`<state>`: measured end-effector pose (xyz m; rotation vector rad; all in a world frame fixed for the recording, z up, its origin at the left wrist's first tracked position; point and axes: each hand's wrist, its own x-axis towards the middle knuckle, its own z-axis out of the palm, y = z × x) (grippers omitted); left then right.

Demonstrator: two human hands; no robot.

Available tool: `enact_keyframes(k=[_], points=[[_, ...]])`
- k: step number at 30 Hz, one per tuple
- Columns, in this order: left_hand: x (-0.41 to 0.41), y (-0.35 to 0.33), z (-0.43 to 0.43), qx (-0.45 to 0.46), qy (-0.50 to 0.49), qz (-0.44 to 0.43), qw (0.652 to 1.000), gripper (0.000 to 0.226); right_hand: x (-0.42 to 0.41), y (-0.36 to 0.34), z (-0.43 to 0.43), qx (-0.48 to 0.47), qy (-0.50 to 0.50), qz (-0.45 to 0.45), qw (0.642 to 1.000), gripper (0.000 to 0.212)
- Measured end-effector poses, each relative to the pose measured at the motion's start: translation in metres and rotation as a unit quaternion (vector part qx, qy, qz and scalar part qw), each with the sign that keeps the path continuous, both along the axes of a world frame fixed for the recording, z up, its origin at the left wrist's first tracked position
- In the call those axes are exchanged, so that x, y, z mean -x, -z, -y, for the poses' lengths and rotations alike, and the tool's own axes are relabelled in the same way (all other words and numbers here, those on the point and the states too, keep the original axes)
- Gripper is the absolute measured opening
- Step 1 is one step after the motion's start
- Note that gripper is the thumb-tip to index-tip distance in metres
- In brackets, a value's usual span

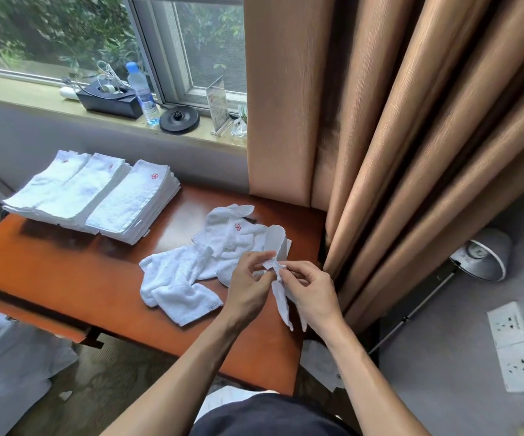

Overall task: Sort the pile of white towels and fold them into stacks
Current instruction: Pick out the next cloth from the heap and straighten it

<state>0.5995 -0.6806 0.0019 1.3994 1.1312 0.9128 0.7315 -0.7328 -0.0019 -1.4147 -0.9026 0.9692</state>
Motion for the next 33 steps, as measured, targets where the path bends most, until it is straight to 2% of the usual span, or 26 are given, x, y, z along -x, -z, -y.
enact_keyframes(k=[9, 25, 29, 33], points=[[-0.003, 0.006, -0.002, -0.022, -0.040, -0.007, 0.999, 0.029, -0.002, 0.004, 0.000, 0.009, -0.001, -0.011, 1.000, 0.018], [-0.007, 0.010, 0.004, -0.038, -0.057, 0.021, 0.997, 0.029, -0.001, 0.004, 0.006, -0.020, 0.033, 0.029, 0.999, 0.014], [-0.007, 0.009, 0.008, 0.015, -0.075, 0.053, 0.996, 0.033, -0.004, 0.007, 0.008, -0.021, -0.009, 0.062, 0.998, 0.014], [-0.010, 0.008, 0.009, 0.089, -0.095, 0.091, 0.987, 0.026, -0.001, 0.004, 0.010, -0.017, -0.019, 0.038, 0.999, 0.021]])
